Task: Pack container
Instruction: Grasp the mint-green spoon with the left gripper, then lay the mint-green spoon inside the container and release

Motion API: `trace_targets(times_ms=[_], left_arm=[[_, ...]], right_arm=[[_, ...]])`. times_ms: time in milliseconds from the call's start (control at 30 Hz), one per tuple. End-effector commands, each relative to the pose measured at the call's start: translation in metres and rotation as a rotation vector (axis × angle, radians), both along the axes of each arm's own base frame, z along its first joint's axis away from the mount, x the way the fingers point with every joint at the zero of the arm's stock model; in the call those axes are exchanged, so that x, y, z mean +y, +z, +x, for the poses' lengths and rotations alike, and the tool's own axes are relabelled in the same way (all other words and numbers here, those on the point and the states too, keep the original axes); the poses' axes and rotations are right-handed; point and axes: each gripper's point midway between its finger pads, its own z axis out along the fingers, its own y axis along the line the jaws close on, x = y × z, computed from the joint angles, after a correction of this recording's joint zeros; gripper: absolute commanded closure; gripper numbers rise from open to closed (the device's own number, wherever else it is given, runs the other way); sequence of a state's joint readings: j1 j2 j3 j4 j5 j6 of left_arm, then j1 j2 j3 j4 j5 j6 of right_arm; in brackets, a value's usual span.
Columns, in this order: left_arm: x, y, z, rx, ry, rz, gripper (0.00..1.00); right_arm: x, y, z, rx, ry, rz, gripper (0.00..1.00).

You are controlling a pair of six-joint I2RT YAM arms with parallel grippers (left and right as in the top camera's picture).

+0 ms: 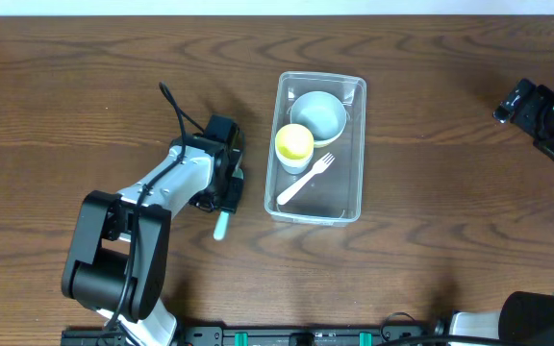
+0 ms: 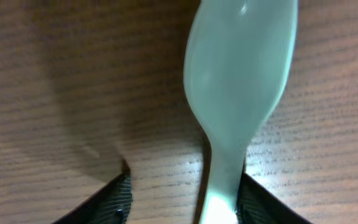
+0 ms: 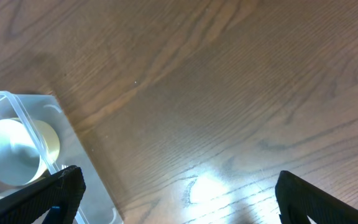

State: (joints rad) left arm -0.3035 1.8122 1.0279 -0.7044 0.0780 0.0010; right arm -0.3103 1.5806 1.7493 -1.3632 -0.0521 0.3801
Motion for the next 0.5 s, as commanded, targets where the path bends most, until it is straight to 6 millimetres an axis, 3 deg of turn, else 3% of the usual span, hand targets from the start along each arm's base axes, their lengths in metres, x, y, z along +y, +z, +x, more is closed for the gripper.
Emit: trace_targets(times_ms=[0, 67, 100, 200, 300, 467], left_arm=[[-0.002, -0.012, -0.007, 0.043, -0.018, -0.016, 0.65], [-0.002, -0.007, -0.005, 0.033, -0.013, -0.018, 0.90], [-0.002, -0.004, -0.005, 0.030, -0.004, -0.019, 0.94], [-0.003, 0.015, -0.001, 0.012, 0.012, -0.025, 0.94], [-0.006, 0.051, 0.006, -0.023, 0.035, -0.037, 0.94], [-0.017, 0.140, 0.014, -0.140, 0.030, -0.079, 0.94]], right_arm=[[-0.002, -0.001, 0.000, 0.002, -0.002, -0.004, 0.01], [-0.002, -0.001, 0.000, 0.001, -0.001, -0.004, 0.01], [-0.002, -0.001, 0.000, 0.001, -0.001, -0.004, 0.01], [-0.002, 0.000, 0.000, 0.001, -0.001, -0.004, 0.01], [-0.002, 0.000, 0.000, 0.001, -0.001, -0.004, 0.01], [-0.002, -0.001, 0.000, 0.001, -0.001, -0.004, 0.01]])
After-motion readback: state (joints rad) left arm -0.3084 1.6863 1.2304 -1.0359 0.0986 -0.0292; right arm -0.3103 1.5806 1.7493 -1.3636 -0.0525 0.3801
